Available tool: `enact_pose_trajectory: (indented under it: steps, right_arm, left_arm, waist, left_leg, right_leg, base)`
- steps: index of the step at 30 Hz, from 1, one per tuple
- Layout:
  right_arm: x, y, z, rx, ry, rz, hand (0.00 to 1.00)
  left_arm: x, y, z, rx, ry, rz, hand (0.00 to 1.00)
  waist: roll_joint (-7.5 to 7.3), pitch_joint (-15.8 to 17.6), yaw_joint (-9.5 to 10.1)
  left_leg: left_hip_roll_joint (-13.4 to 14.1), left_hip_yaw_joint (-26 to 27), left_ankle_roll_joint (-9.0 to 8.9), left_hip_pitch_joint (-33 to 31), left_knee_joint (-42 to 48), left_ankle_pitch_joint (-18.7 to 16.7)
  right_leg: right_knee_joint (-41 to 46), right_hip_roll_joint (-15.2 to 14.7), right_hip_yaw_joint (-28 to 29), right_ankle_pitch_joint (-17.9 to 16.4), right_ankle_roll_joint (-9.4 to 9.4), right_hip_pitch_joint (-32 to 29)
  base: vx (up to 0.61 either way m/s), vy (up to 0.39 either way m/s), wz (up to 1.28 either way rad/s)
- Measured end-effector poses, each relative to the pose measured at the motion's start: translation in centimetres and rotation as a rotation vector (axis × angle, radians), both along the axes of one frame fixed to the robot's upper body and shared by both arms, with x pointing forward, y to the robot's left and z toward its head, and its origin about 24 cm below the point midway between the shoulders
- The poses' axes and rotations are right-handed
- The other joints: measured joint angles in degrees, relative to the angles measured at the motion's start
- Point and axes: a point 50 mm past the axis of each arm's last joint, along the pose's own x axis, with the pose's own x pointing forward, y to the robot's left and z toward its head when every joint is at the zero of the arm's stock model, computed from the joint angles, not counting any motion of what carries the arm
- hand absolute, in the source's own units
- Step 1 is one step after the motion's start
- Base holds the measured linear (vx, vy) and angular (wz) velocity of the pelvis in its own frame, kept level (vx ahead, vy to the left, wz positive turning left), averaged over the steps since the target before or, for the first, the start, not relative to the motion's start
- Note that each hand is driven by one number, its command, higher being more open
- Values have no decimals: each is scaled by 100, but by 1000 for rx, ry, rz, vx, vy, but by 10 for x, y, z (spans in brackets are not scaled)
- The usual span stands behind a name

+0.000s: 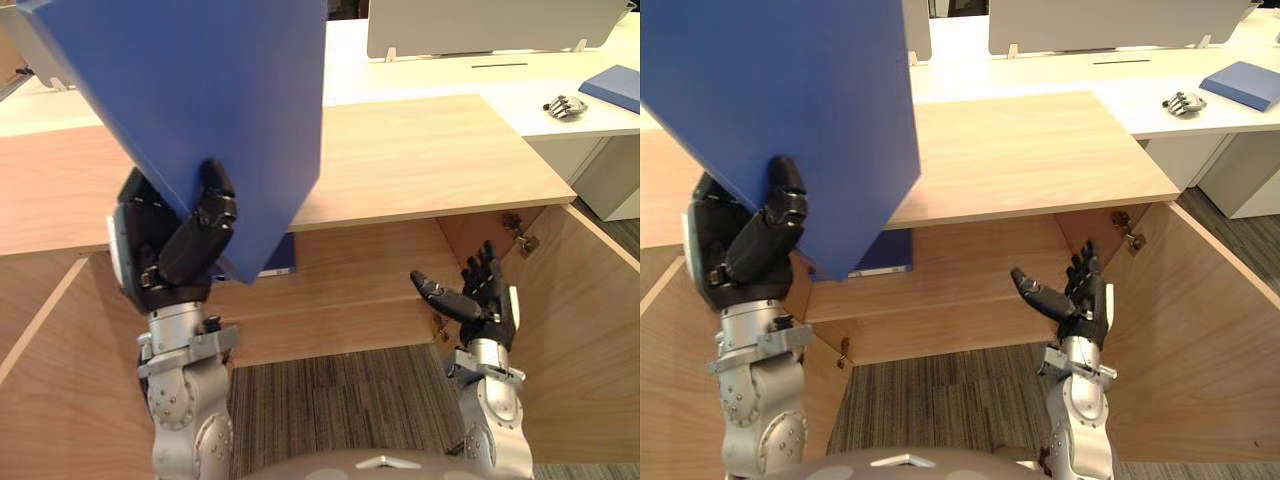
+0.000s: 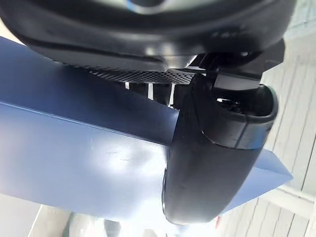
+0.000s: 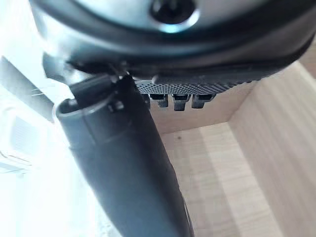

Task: Walk over to the cabinet, pick up the folder, carry it to the office cabinet, place the folder inside the office cabinet, then close the office cabinet door

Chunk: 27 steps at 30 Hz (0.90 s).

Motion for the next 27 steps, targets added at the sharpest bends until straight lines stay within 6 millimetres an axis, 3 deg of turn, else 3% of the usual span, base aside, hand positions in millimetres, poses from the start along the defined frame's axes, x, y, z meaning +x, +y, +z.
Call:
enact_pose_trajectory:
  steps: [10, 15, 21, 27]
  right_arm:
    - [32, 1, 57, -115, -267, 91, 100]
    - [44, -1, 78, -192, -351, 192, 100]
    - [51, -10, 96, -349, -388, 288, 100]
    - [54, -18, 101, -467, -359, 383, 100]
  left_arm:
    - [2, -23, 1, -77, -55, -274, 0]
    - [5, -32, -10, -73, -26, -399, 0]
    - [10, -37, -32, -21, 83, -468, 0]
    - [11, -34, -39, 48, 124, -506, 0]
  waist:
    - [2, -1, -2]
    - [2, -3, 47]
    - [31, -35, 60]
    - [33, -38, 71]
  left_leg:
    - [2, 11, 0, 14, 42, 0]
    - [-2, 6, 3, -8, 64, -2]
    - [-1, -10, 7, -73, 76, 3]
    - [0, -18, 9, -78, 64, 6]
  right_leg:
    - [77, 0, 25, 1, 0, -6]
    - [122, -7, 31, 2, 2, -6]
    - [136, -7, 22, 12, 14, -63]
    - [145, -7, 23, 37, 49, -73]
  base:
    - [0, 0, 0]
    - [-37, -4, 0]
    - [-11, -2, 0]
    - [0, 0, 0]
